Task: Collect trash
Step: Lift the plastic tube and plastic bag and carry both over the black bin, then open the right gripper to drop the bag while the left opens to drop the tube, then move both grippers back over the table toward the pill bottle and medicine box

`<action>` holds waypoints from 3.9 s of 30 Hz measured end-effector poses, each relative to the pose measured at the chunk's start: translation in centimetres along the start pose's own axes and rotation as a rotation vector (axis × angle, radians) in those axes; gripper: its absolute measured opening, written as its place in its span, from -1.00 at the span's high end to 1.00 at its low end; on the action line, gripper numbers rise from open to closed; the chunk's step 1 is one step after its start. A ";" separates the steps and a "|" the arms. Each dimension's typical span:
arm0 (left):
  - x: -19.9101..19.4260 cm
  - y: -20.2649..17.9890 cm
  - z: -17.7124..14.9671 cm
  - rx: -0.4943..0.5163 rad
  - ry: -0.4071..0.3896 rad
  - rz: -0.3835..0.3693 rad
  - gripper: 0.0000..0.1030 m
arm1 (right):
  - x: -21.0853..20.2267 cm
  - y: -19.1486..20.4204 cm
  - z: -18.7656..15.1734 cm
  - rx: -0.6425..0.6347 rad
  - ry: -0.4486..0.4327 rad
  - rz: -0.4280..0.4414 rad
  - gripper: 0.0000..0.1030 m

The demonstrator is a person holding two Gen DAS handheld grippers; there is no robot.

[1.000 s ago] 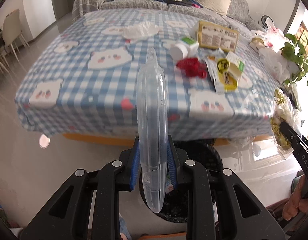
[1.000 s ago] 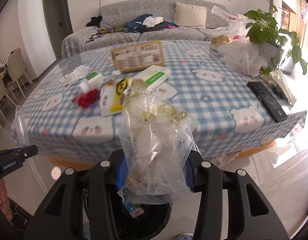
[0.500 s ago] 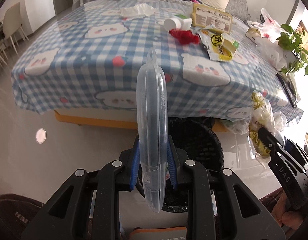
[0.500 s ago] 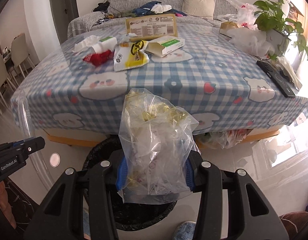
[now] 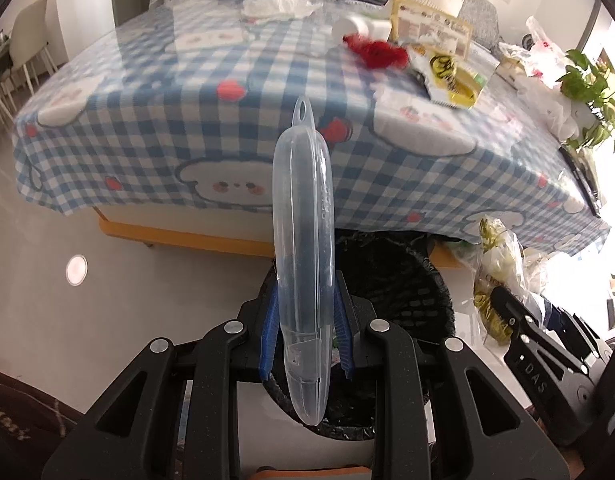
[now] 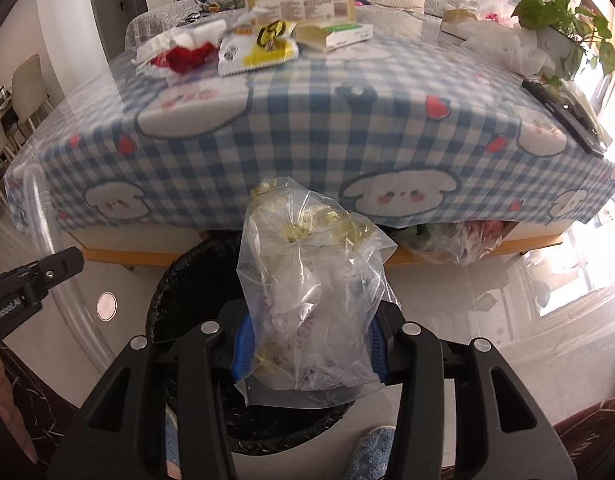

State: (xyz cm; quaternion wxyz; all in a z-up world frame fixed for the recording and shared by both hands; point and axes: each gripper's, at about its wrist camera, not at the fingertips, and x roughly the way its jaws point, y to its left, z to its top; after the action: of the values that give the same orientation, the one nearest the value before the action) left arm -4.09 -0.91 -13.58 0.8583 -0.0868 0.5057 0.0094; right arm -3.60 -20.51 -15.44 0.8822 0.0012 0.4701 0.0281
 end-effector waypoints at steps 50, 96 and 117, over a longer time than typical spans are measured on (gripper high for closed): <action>10.6 -6.3 -3.1 0.132 0.103 0.021 0.53 | 4.9 -5.5 -2.6 0.086 0.047 -0.085 -0.84; -0.5 -2.8 8.6 0.091 -0.101 0.029 -0.88 | -4.9 -6.1 11.4 0.129 -0.134 -0.053 -0.84; 4.3 -3.0 20.8 0.098 -0.106 0.029 -0.88 | 1.3 -6.3 21.8 0.139 -0.084 -0.060 -0.84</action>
State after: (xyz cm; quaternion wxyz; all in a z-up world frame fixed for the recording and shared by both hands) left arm 16.39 -0.91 -7.05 0.8870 -0.0367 0.4604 0.0014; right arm 15.49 -26.19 -4.58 0.8993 0.0496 0.4333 -0.0314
